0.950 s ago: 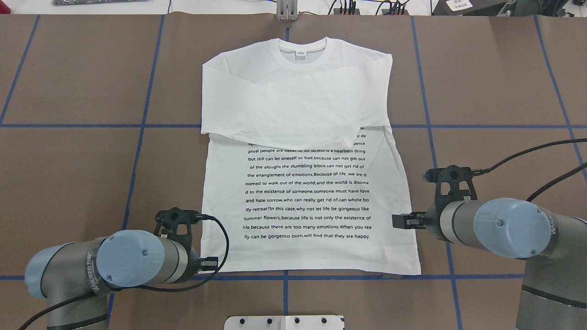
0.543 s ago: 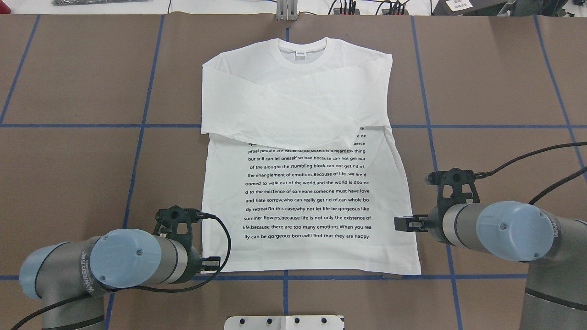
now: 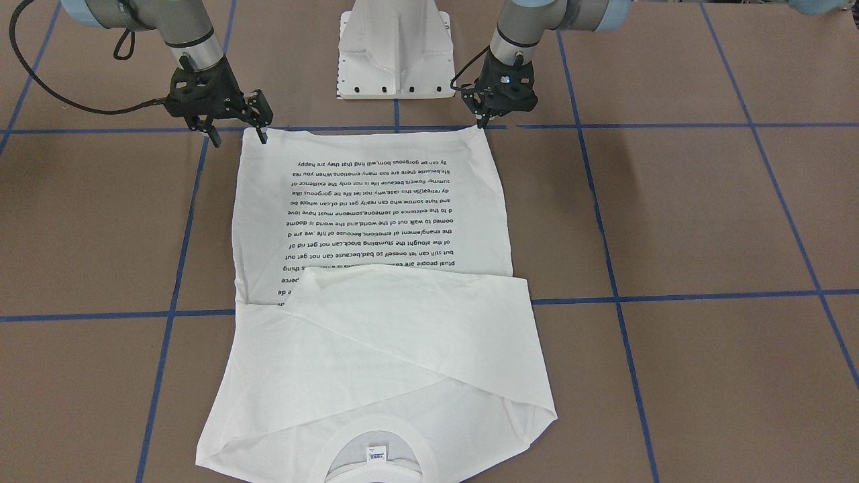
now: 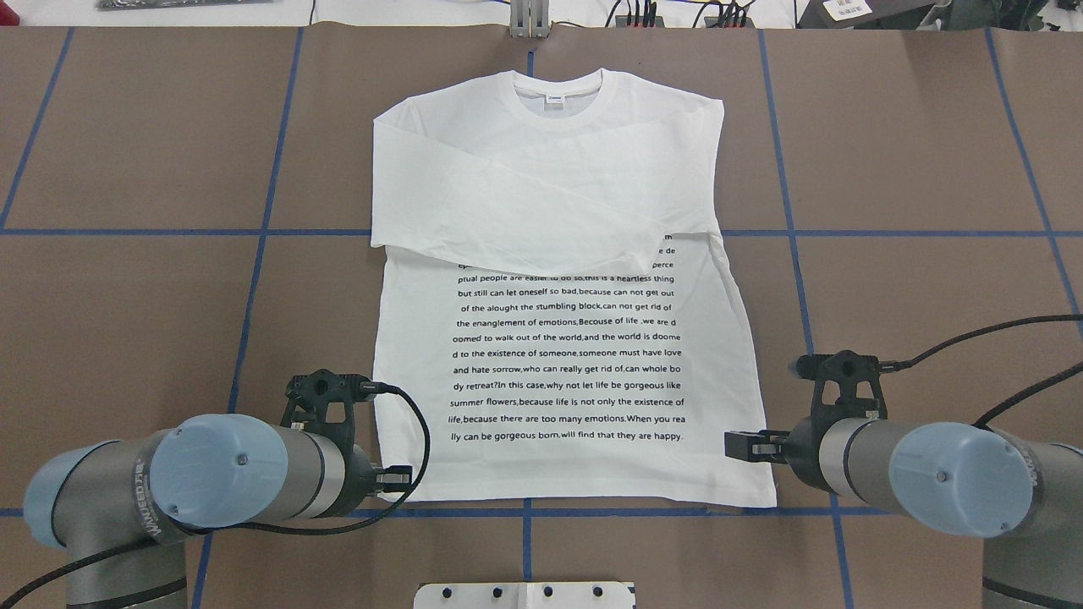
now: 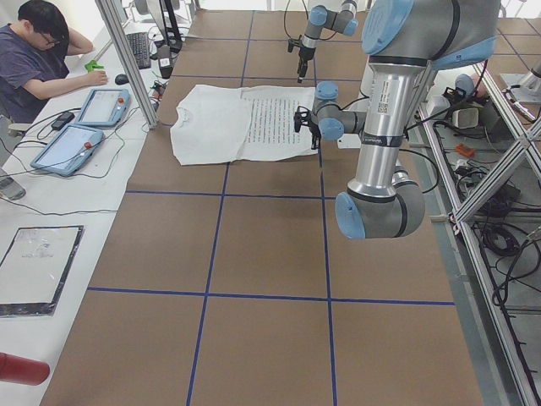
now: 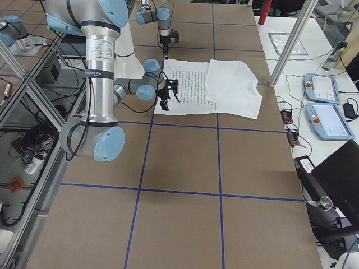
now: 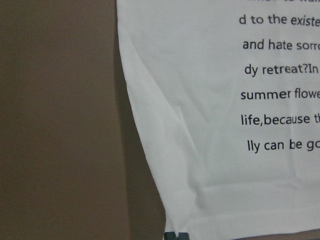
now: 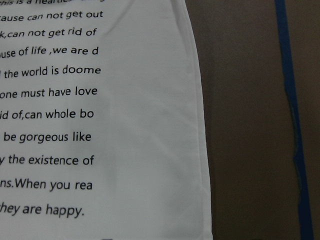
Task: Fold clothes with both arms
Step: 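Grasp the hem corners with both grippers, adjusting the right gripper's grip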
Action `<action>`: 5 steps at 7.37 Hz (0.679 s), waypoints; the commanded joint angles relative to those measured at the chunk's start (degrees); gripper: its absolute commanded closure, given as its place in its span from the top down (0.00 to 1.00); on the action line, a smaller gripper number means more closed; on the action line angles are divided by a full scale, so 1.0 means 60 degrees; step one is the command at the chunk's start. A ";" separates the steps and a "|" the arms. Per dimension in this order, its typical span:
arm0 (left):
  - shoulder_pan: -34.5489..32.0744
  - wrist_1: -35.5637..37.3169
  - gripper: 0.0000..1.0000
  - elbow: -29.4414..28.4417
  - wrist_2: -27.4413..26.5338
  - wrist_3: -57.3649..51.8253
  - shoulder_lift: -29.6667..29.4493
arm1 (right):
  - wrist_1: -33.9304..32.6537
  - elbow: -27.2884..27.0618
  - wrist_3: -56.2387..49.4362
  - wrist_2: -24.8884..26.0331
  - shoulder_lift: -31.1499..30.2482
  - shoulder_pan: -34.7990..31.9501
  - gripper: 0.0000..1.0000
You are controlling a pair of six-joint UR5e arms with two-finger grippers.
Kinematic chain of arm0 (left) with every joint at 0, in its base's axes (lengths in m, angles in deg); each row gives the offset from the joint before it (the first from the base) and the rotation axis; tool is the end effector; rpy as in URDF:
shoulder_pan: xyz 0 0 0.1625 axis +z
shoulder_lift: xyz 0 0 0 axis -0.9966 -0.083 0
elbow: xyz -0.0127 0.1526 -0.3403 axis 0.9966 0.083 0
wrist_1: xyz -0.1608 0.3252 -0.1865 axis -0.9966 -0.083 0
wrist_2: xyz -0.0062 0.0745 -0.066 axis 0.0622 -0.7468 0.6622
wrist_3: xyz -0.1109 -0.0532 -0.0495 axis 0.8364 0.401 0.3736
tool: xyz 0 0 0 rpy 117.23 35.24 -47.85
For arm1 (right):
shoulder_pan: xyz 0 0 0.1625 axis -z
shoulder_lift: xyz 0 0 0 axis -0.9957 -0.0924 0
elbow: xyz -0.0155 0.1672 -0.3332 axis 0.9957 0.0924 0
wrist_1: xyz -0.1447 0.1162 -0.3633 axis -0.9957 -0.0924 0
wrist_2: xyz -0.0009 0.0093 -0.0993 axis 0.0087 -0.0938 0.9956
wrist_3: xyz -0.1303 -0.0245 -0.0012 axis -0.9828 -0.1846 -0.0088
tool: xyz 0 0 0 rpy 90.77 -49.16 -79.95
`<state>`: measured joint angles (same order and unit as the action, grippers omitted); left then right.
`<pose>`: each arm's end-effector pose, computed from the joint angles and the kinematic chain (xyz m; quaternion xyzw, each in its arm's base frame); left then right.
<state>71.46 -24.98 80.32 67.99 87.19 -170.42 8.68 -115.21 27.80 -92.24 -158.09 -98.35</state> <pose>0.5034 -0.2419 0.2623 0.0289 0.4581 -0.0073 0.8884 -0.4293 -0.2490 0.3634 0.1029 -0.4137 0.0589 0.9027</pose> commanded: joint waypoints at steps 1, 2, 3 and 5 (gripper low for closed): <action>0.0011 -0.0006 0.00 0.0147 -0.0013 0.0044 -0.0019 | 0.0075 0.0051 0.0791 0.1291 -0.0422 0.1215 0.74; 0.0011 -0.0006 0.00 0.0220 -0.0028 0.0044 -0.0019 | 0.0090 0.0109 0.1184 0.1559 -0.0469 0.1540 0.70; 0.0011 -0.0020 0.00 0.0221 -0.0042 0.0058 -0.0019 | 0.0090 0.0240 0.1275 0.1866 -0.0484 0.1746 0.68; 0.0011 -0.0006 0.00 0.0235 -0.0043 0.0058 -0.0019 | 0.0090 0.0330 0.1276 0.1913 -0.0455 0.1806 0.58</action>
<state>71.53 -25.03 81.64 67.75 87.49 -170.53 9.21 -113.51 35.31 -81.21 -160.86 -87.90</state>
